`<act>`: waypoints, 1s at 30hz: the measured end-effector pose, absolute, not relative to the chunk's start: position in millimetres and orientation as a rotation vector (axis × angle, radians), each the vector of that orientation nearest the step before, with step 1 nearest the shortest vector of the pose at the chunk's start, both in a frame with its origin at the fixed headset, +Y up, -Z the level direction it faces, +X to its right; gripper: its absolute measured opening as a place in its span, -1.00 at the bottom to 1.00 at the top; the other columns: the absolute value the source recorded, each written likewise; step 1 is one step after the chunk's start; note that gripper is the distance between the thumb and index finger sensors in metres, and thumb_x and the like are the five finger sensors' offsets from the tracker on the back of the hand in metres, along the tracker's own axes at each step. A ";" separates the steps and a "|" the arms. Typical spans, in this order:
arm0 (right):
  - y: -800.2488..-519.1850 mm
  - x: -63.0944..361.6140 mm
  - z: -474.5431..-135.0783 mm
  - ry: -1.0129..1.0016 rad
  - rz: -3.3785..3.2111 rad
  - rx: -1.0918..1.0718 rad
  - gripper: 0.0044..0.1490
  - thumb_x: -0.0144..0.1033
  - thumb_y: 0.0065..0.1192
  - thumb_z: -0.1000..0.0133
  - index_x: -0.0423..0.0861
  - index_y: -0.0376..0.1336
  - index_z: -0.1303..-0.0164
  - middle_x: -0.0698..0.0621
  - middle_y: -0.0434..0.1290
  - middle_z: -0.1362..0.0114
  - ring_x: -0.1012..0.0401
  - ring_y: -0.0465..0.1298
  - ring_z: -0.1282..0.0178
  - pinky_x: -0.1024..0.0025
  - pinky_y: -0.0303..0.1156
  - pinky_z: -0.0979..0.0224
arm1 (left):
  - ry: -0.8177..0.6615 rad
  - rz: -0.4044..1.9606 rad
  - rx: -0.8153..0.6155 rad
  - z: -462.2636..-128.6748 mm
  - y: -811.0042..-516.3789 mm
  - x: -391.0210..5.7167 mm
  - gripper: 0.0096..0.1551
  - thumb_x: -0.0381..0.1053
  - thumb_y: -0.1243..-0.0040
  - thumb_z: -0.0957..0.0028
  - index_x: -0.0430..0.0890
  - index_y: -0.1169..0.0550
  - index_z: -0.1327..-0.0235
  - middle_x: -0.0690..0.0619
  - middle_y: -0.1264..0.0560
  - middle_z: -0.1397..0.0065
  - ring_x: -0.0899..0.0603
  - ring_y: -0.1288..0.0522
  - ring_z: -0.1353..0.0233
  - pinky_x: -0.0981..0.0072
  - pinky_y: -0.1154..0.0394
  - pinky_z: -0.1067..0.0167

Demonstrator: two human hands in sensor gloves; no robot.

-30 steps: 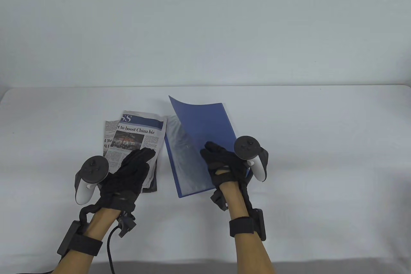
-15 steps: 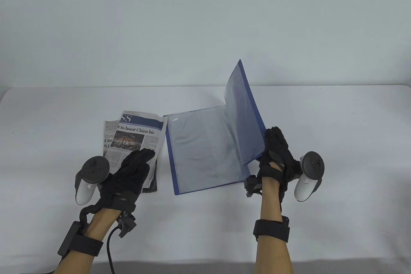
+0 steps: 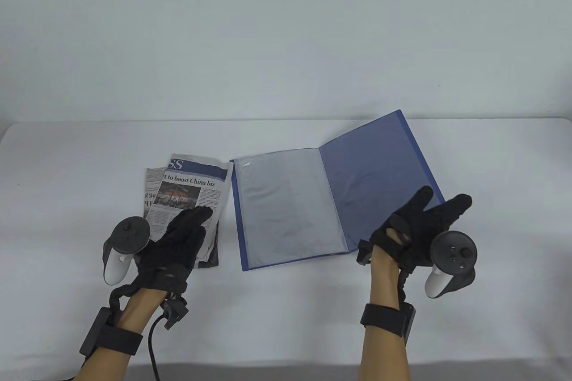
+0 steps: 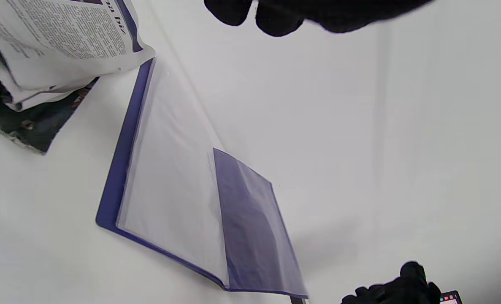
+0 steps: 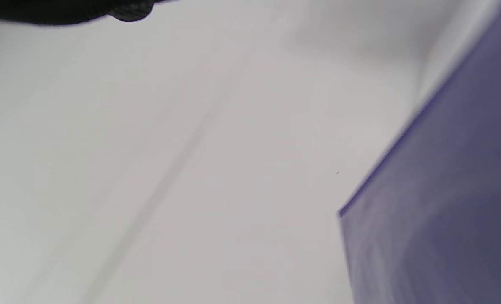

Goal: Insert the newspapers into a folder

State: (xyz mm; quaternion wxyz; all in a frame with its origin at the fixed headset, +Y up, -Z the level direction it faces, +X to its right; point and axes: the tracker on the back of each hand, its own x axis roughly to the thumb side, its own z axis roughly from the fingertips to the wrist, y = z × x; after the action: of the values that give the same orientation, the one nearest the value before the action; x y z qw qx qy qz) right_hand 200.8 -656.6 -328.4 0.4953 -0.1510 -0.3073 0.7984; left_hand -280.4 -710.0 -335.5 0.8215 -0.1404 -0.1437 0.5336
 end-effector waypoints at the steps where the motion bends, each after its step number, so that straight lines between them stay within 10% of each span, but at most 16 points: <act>1: -651.6 188.3 -337.5 -0.674 2.020 -0.325 0.12 0.11 -0.13 -0.36 -0.33 -0.58 -0.51 -0.37 -0.43 -0.52 -0.38 -0.33 -0.50 -0.44 -0.21 -0.39 | -0.313 1.131 -0.307 -336.1 -709.9 -278.9 -0.20 0.30 0.21 -0.28 0.20 -0.02 -0.81 0.05 0.11 -0.90 -0.22 0.38 -0.84 -0.34 0.33 -0.72; 8: -671.2 113.5 -413.3 0.025 2.271 -0.167 0.10 0.09 -0.07 -0.36 -0.35 -0.49 -0.57 -0.39 -0.34 -0.55 -0.40 -0.22 -0.52 -0.41 -0.03 -0.40 | -0.334 1.095 -0.353 -337.8 -713.6 -272.7 -0.20 0.30 0.21 -0.28 0.20 -0.02 -0.81 0.05 0.10 -0.90 -0.22 0.37 -0.84 -0.34 0.33 -0.72; 19: -772.6 86.2 -495.7 1.041 2.631 -0.569 0.13 0.10 -0.03 -0.31 -0.25 -0.53 -0.58 -0.34 -0.45 -0.53 -0.35 -0.24 -0.45 -0.21 0.07 -0.32 | -0.360 1.114 -0.417 -341.3 -718.1 -269.1 -0.21 0.30 0.20 -0.28 0.17 -0.05 -0.80 0.00 0.02 -0.89 -0.25 0.27 -0.85 -0.36 0.26 -0.73; 30: -780.3 94.7 -491.0 1.175 2.635 -0.275 0.10 -0.17 0.02 -0.30 -0.17 -0.59 -0.56 -0.28 -0.63 -0.51 -0.33 -0.44 -0.47 -0.48 -0.25 -0.39 | -0.375 1.079 -0.444 -342.4 -719.5 -265.8 -0.20 0.30 0.20 -0.28 0.15 -0.06 -0.80 -0.02 -0.02 -0.87 -0.26 0.22 -0.85 -0.37 0.24 -0.73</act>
State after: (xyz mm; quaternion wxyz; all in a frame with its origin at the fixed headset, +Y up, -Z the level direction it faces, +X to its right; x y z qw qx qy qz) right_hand 94.7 -780.3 -491.0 0.1217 -0.0941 0.4023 0.9025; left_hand -265.8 -719.5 -342.4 0.8180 -0.2085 -0.1758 0.5065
